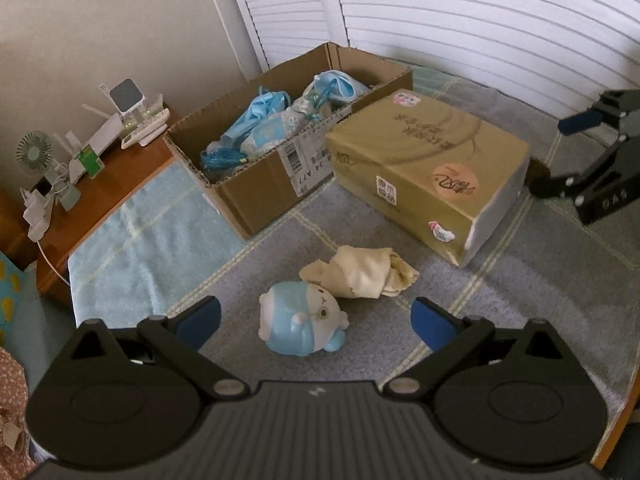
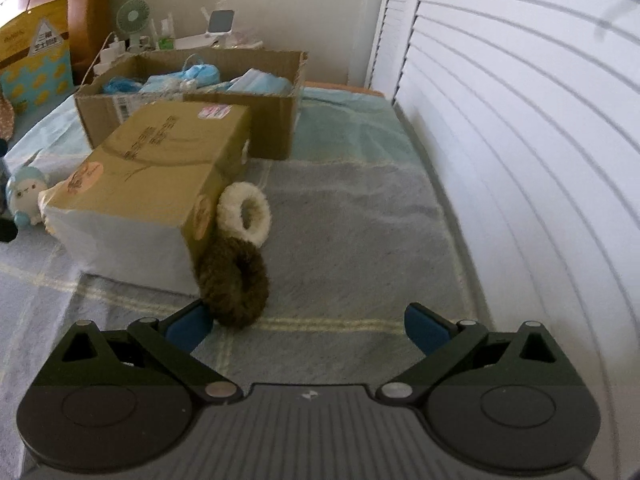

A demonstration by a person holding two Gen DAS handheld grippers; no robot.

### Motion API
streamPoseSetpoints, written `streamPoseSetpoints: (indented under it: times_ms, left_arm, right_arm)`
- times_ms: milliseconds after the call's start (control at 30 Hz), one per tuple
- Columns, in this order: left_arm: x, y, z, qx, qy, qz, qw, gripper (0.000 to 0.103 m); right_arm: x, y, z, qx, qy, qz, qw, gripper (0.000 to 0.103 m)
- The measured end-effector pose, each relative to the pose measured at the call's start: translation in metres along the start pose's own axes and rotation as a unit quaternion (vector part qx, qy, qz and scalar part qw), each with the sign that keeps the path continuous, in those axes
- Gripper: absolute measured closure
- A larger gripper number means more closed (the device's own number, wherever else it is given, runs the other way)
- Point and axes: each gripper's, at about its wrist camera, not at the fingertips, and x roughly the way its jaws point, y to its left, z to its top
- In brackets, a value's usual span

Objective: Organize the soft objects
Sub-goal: 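Grasp the blue plush toy with the left gripper while the right grasps the brown hair tie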

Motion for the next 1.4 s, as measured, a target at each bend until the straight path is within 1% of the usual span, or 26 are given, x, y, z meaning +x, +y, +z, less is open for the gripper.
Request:
streamPoseSetpoints:
  times_ms: [267, 333, 400, 433, 567, 700, 800, 833, 933, 1067, 1133, 1267, 1300, 1400]
  left_arm:
    - [0.003, 0.003, 0.001, 0.004, 0.002, -0.003, 1.0, 0.005]
    - [0.003, 0.002, 0.001, 0.005, 0.004, -0.003, 1.0, 0.007]
    - [0.005, 0.002, 0.001, 0.006, 0.006, -0.004, 1.0, 0.008]
    - [0.005, 0.002, 0.001, 0.006, 0.008, -0.004, 0.9999, 0.008]
    - [0.009, 0.003, 0.0, 0.001, 0.018, -0.007, 0.9998, 0.016]
    - [0.015, 0.006, 0.0, -0.011, 0.029, -0.012, 0.9994, 0.019]
    - [0.017, 0.008, 0.001, -0.015, 0.031, -0.009, 0.9994, 0.027]
    - [0.018, 0.008, 0.001, -0.016, 0.032, -0.01, 0.9993, 0.032]
    - [0.022, 0.011, 0.002, -0.027, 0.039, -0.017, 0.9987, 0.041]
    - [0.026, 0.012, 0.002, -0.031, 0.042, -0.017, 0.9985, 0.048]
    - [0.027, 0.012, 0.003, -0.032, 0.044, -0.018, 0.9983, 0.051]
    - [0.029, 0.013, 0.004, -0.035, 0.047, -0.021, 0.9981, 0.053]
    - [0.029, 0.013, 0.004, -0.035, 0.047, -0.02, 0.9981, 0.053]
    - [0.028, 0.014, 0.005, -0.036, 0.047, -0.021, 0.998, 0.054]
  right_arm:
    - [-0.008, -0.019, 0.008, 0.029, -0.018, -0.044, 0.998, 0.005]
    - [-0.007, -0.021, 0.009, 0.033, -0.017, -0.053, 0.998, 0.01]
    - [-0.006, -0.022, 0.009, 0.035, -0.015, -0.059, 0.998, 0.012]
    - [-0.006, -0.022, 0.009, 0.035, -0.016, -0.057, 0.998, 0.013]
    - [-0.008, -0.019, 0.009, 0.032, -0.022, -0.039, 0.998, 0.013]
    - [-0.009, -0.015, 0.008, 0.025, -0.025, -0.025, 0.999, 0.013]
    - [-0.008, -0.011, 0.007, 0.019, -0.023, -0.017, 0.999, 0.013]
    - [-0.007, -0.011, 0.007, 0.017, -0.022, -0.014, 1.0, 0.015]
    - [-0.006, -0.009, 0.007, 0.012, -0.022, -0.002, 1.0, 0.02]
    - [-0.006, -0.005, 0.007, -0.003, -0.026, 0.015, 1.0, 0.023]
    - [-0.003, -0.002, 0.008, -0.011, -0.026, 0.02, 0.999, 0.028]
    - [0.005, 0.003, 0.01, -0.022, -0.022, 0.021, 0.999, 0.035]
    - [0.007, 0.004, 0.01, -0.023, -0.021, 0.02, 0.999, 0.038]
    - [0.012, 0.005, 0.011, -0.025, -0.017, 0.021, 0.999, 0.052]
